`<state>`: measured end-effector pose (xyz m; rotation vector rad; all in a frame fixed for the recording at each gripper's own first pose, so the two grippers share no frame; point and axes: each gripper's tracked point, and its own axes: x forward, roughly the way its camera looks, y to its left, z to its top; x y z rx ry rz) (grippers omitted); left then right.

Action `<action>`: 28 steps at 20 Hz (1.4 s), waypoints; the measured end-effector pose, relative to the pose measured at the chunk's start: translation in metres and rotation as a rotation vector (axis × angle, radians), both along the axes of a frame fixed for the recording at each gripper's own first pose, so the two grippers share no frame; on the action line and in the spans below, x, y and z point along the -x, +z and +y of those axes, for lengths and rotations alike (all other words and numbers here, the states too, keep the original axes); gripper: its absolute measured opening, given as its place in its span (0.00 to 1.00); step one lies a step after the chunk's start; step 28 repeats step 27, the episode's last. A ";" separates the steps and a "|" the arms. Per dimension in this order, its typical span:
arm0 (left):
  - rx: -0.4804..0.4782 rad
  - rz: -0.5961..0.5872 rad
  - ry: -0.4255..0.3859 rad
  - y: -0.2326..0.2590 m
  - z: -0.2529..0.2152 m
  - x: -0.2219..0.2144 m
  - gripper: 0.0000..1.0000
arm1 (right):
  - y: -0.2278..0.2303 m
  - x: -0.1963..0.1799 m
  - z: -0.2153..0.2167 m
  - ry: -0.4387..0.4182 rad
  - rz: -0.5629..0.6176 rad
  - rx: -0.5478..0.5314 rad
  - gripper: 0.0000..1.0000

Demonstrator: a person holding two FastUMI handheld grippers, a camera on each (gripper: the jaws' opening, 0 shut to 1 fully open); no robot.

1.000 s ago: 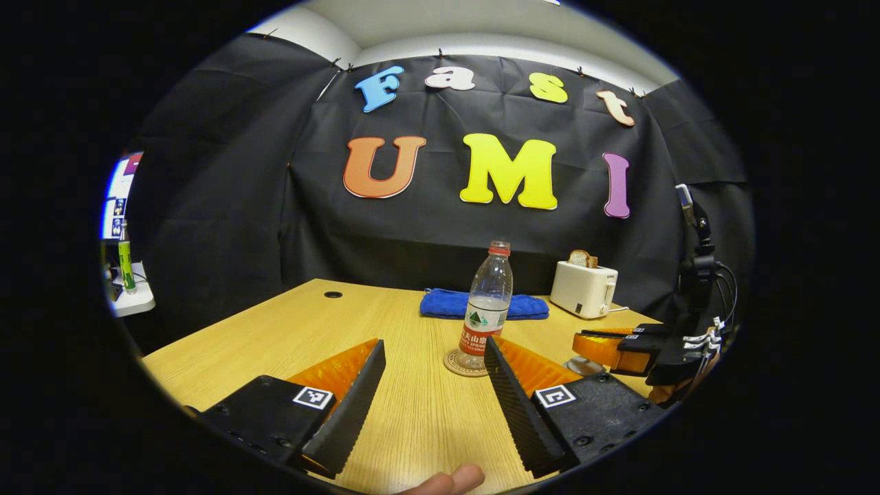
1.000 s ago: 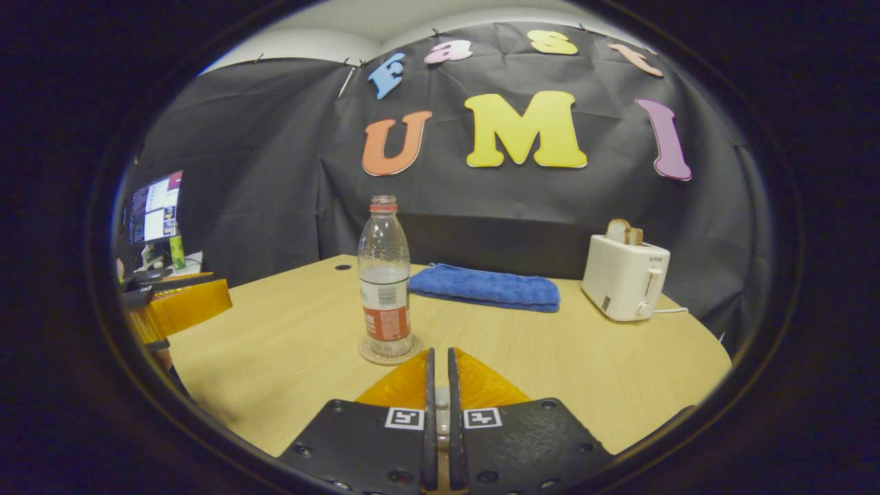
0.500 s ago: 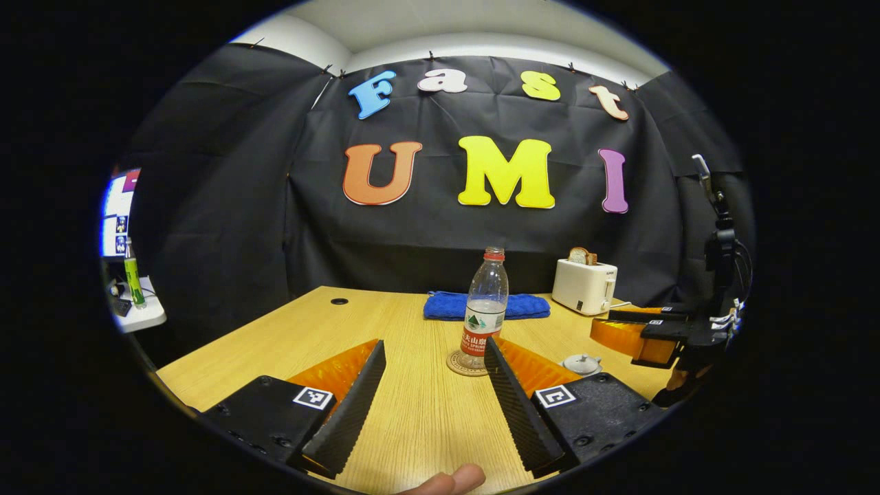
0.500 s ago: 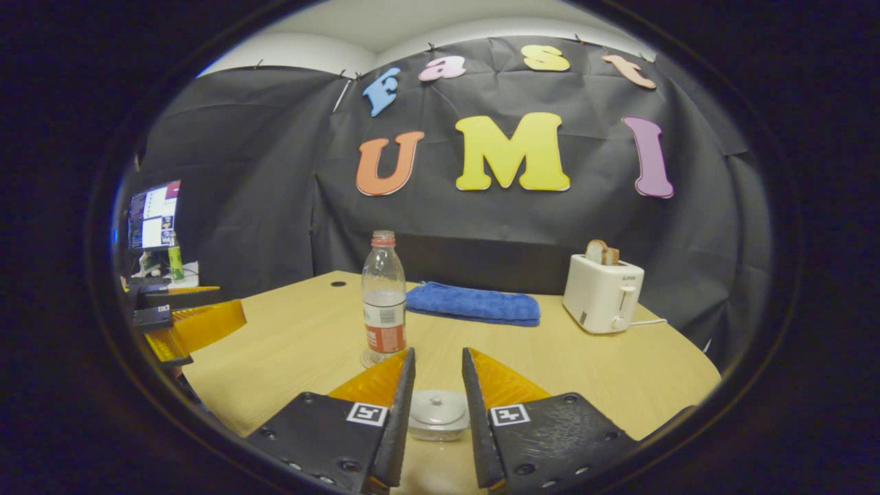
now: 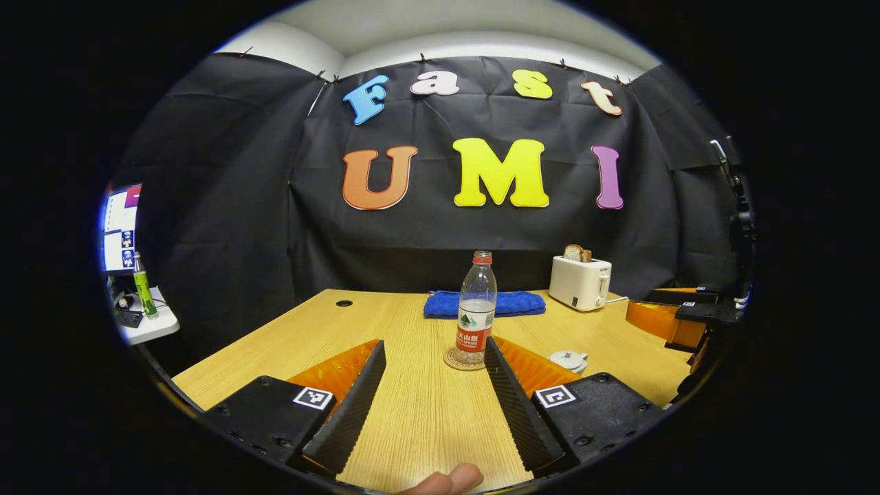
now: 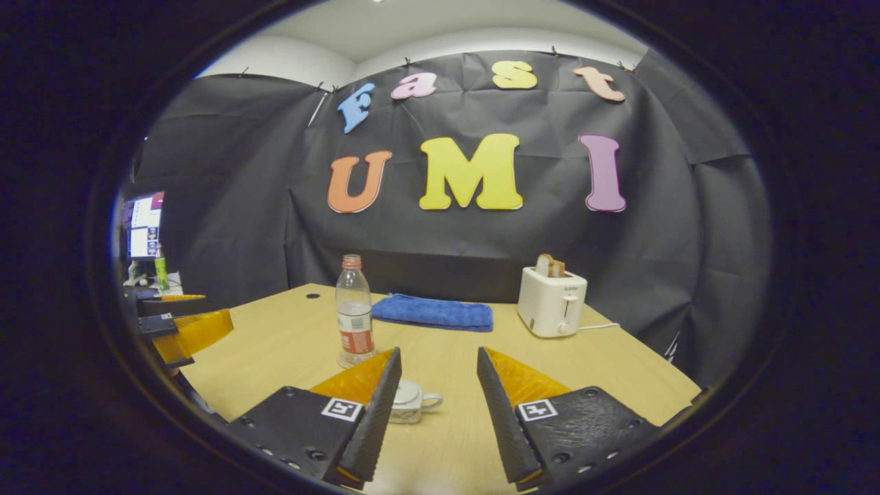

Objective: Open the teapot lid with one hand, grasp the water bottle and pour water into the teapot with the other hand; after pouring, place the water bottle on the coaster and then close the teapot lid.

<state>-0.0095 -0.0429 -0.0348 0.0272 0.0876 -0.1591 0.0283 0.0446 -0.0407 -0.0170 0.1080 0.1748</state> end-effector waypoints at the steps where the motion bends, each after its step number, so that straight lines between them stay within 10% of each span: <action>1: -0.010 -0.003 0.005 0.002 0.002 0.005 0.91 | 0.000 0.006 -0.005 -0.009 0.003 -0.002 0.72; 6: -0.036 0.001 0.007 0.005 0.000 0.025 0.91 | 0.000 0.035 -0.024 -0.047 -0.012 0.006 0.97; 28: -0.049 -0.052 -0.021 0.022 -0.020 0.095 0.91 | 0.011 0.125 -0.036 -0.062 -0.071 0.029 0.95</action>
